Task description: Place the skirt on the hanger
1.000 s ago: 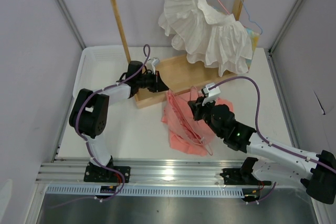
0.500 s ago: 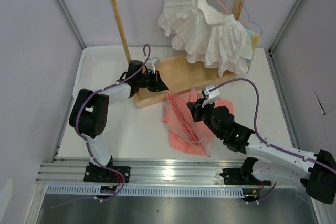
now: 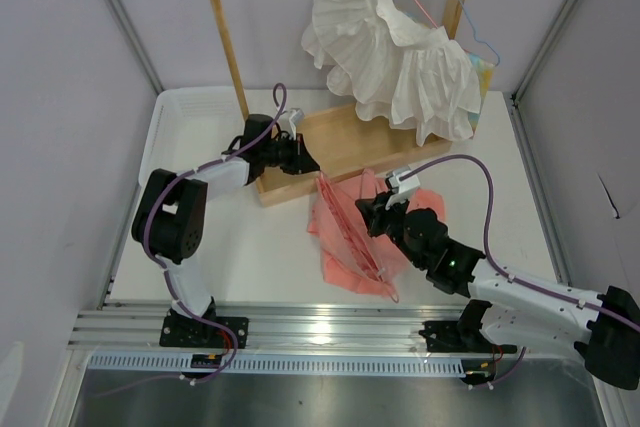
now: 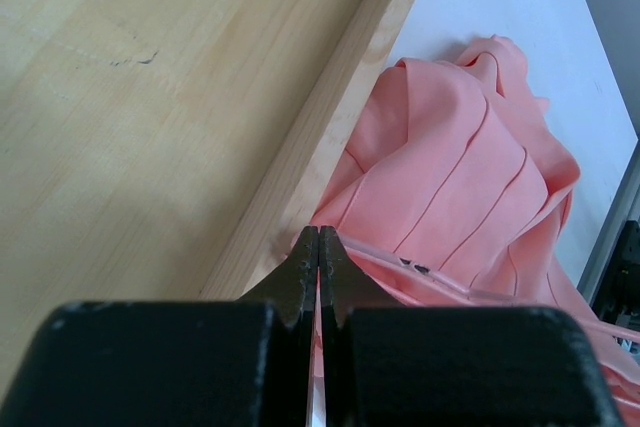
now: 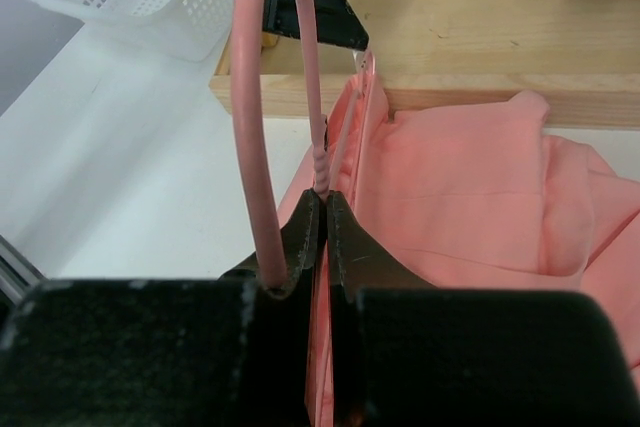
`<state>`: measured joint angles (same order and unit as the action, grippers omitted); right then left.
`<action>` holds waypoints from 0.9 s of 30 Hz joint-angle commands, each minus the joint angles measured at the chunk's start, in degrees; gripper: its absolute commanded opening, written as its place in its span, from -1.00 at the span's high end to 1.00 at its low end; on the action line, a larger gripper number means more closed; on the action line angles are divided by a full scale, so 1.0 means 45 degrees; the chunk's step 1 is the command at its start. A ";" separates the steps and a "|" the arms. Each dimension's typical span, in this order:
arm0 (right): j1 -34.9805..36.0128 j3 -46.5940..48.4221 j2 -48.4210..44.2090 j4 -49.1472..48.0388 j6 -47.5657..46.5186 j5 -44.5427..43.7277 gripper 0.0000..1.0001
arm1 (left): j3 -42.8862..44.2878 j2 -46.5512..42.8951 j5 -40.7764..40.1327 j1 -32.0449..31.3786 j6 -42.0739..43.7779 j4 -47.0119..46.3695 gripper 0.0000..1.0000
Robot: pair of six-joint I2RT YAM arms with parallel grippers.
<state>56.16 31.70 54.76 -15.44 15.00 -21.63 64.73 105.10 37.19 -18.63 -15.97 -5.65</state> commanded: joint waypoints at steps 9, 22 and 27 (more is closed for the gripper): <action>0.0235 -0.0307 -0.0490 -0.0573 0.0005 0.0119 1.00 | 0.0674 -0.0621 0.0250 -0.0292 0.0325 -0.0131 1.00; 0.0117 -0.0307 -0.0821 -0.0359 0.0005 -0.1445 1.00 | 0.0088 -0.1733 -0.0976 -0.0430 0.0891 0.0551 1.00; 0.0137 -0.0326 -0.1017 -0.0143 0.0025 -0.1443 1.00 | 0.0147 -0.1851 -0.0863 -0.0429 0.0931 0.0611 1.00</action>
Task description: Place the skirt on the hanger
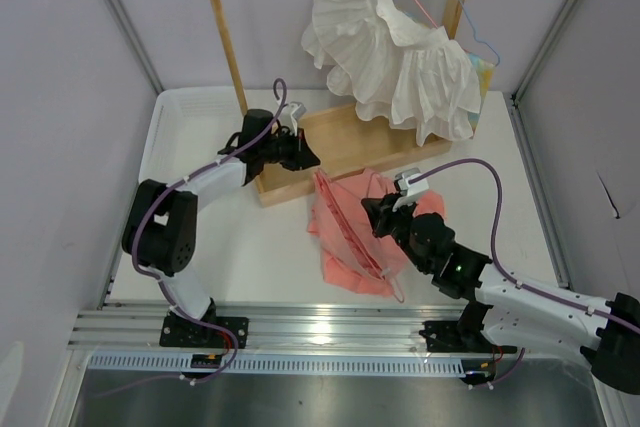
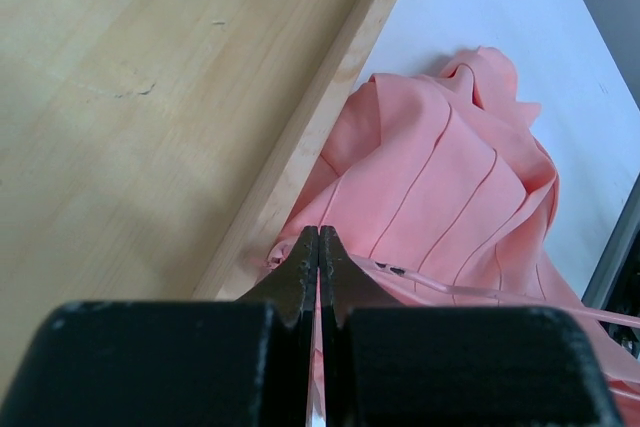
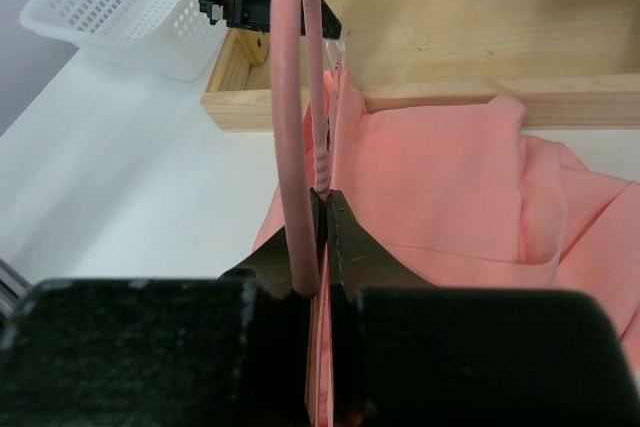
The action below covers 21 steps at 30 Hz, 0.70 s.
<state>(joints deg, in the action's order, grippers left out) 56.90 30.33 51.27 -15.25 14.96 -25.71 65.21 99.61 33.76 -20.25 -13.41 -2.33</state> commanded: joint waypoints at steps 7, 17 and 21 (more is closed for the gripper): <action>-0.0028 0.0097 -0.0064 -0.0557 -0.0180 -0.0458 1.00 | 0.0040 -0.0632 0.0545 -0.0265 0.0499 0.0320 1.00; -0.0145 0.0292 -0.0514 -0.0438 -0.0687 -0.0362 1.00 | -0.0018 -0.0906 0.0505 -0.0363 0.0559 0.0596 1.00; -0.0145 0.0136 -0.0319 -0.1084 -0.0785 -0.0010 1.00 | 0.0001 -0.1120 0.0468 -0.0636 0.0382 0.0596 1.00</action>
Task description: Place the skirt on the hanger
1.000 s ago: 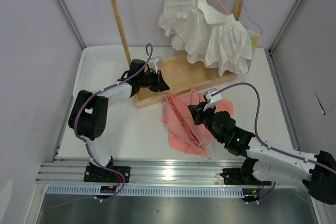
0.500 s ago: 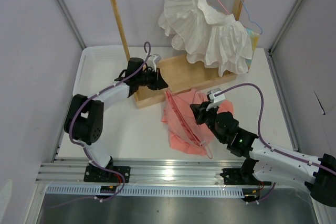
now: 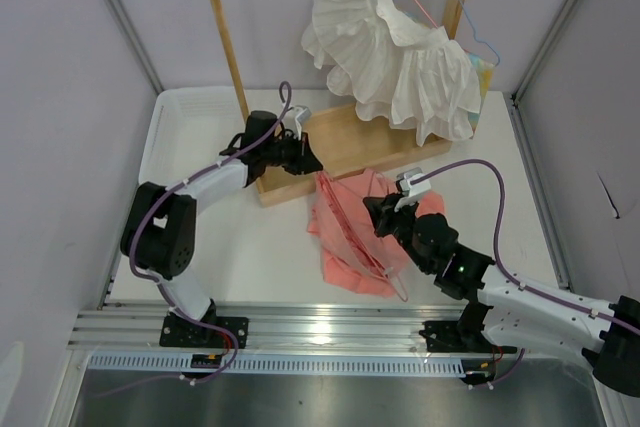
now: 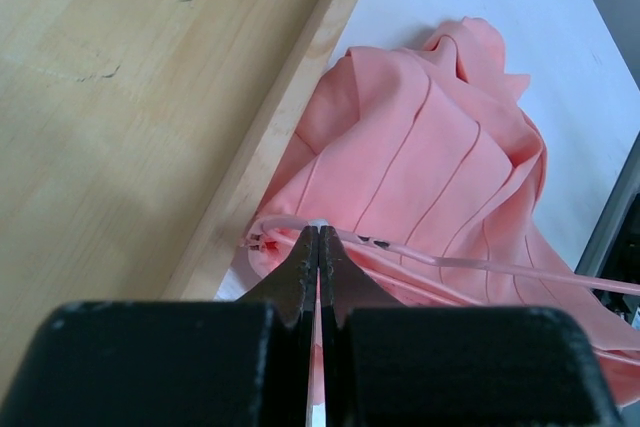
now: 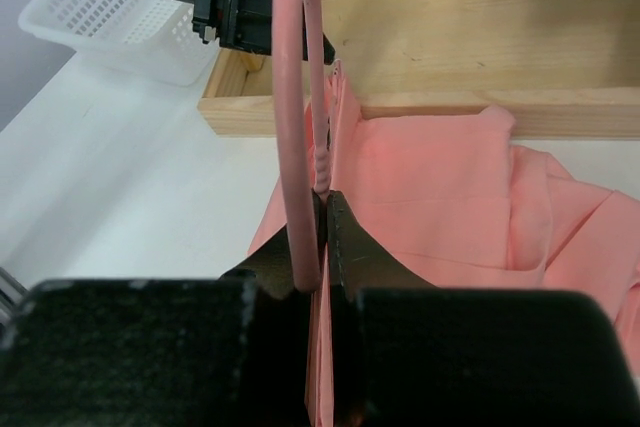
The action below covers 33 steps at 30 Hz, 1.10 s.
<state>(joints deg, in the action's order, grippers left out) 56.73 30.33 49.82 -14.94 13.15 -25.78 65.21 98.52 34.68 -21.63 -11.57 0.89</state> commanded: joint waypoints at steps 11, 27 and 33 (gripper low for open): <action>-0.0068 -0.0157 0.0529 -0.2869 -0.1007 0.0007 1.00 | 0.0411 -0.1619 -0.0030 -0.1033 -0.0455 0.0113 0.99; -0.0126 -0.1055 -0.0193 -0.5312 -0.1378 0.0339 1.00 | 0.0607 -0.3182 -0.0655 -0.1268 -0.0377 0.1522 1.00; -0.0126 -0.1036 -0.0426 -0.5859 -0.1243 0.0494 1.00 | 0.0820 -0.3924 -0.0753 -0.1268 -0.0592 0.1892 1.00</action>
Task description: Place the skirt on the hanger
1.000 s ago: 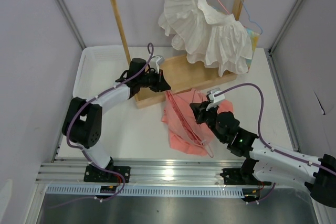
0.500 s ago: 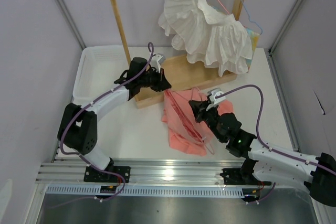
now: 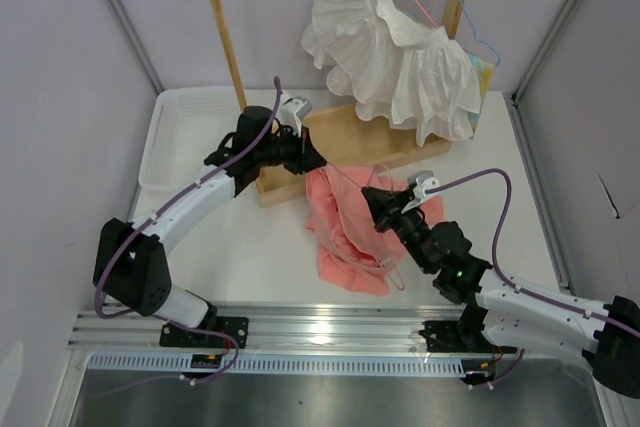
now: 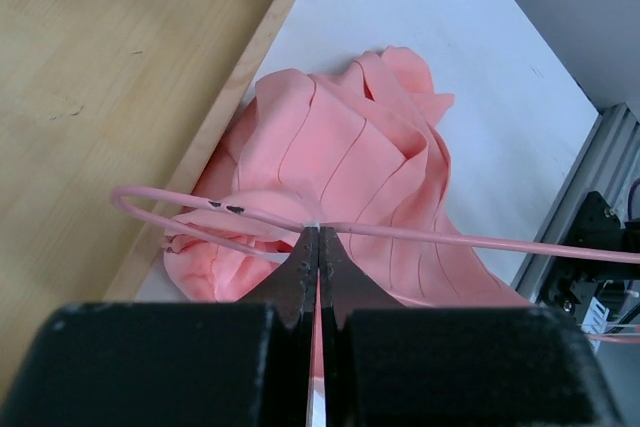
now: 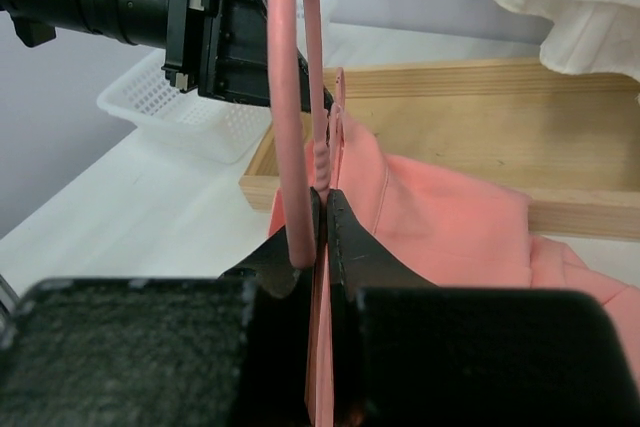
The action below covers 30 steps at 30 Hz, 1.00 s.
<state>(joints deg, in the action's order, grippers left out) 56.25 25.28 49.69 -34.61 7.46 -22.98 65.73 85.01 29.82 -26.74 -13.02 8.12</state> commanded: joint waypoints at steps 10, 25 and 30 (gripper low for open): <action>-0.0039 0.1217 -0.1060 0.0362 0.0060 0.0654 1.00 | 0.1194 -0.1664 -0.1077 -0.0424 0.0255 0.1127 0.85; -0.0195 0.2839 -0.2566 0.2670 0.0079 0.2586 1.00 | 0.2012 -0.3697 0.0964 -0.0464 0.2695 0.0948 0.15; -0.0215 0.3522 -0.2547 0.3568 0.0157 0.2997 1.00 | 0.4373 -0.2721 0.2669 -0.1163 0.4607 0.2585 0.11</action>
<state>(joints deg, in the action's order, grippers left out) 55.40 36.34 39.57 -17.65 7.46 -12.29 78.89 71.02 34.26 -29.39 -0.49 15.90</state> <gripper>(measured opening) 0.035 0.442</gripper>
